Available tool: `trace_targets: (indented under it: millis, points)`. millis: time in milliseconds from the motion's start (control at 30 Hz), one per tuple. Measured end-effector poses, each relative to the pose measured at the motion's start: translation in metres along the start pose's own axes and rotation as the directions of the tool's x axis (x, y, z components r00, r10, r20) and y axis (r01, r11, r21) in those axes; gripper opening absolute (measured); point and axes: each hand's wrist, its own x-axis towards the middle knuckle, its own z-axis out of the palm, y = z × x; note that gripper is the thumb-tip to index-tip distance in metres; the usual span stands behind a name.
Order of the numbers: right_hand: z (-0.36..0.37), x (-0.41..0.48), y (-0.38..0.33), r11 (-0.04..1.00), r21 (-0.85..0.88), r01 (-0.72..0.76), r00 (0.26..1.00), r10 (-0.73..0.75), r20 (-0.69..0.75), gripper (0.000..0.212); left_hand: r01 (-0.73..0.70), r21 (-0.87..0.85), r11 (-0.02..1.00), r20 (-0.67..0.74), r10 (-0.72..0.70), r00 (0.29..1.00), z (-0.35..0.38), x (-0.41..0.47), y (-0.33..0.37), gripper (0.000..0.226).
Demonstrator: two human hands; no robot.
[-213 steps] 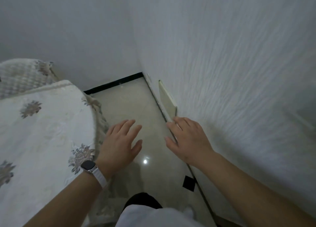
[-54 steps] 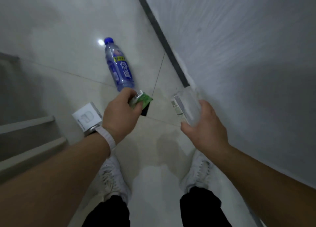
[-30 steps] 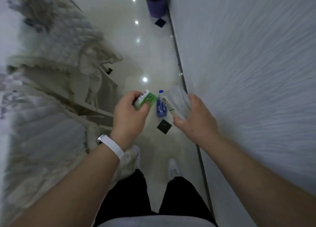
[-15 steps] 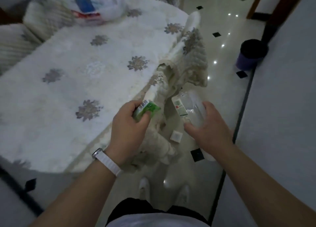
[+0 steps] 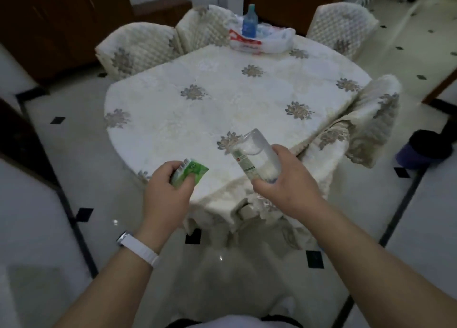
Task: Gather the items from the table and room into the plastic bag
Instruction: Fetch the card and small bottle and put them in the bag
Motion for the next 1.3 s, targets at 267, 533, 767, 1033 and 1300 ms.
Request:
trace_targets:
  millis: [267, 533, 767, 1033, 1300]
  points:
    - [0.113, 0.001, -0.132, 0.986, -0.082, 0.143, 0.987, -0.137, 0.083, 0.076, 0.075, -0.04, 0.996, -0.195, -0.082, 0.977, -0.164, 0.013, -0.078, 0.029]
    - [0.185, 0.032, -0.202, 0.951, -0.095, 0.293, 0.943, -0.272, 0.19, 0.065, 0.112, -0.069, 0.991, -0.315, -0.129, 0.94, -0.236, 0.037, -0.121, 0.031]
    - [0.262, 0.112, -0.248, 0.963, 0.021, 0.268, 0.915, -0.261, 0.308, 0.059, 0.211, 0.051, 0.976, -0.383, -0.176, 0.907, -0.277, 0.092, -0.166, 0.012]
    - [0.329, 0.245, -0.315, 0.939, 0.123, 0.32, 0.862, -0.342, 0.375, 0.073, 0.305, 0.189, 0.933, -0.429, -0.201, 0.881, -0.318, 0.233, -0.19, 0.014]
    - [0.346, 0.362, -0.356, 0.945, 0.124, 0.302, 0.871, -0.326, 0.367, 0.069, 0.291, 0.146, 0.946, -0.434, -0.203, 0.878, -0.326, 0.344, -0.197, 0.013]
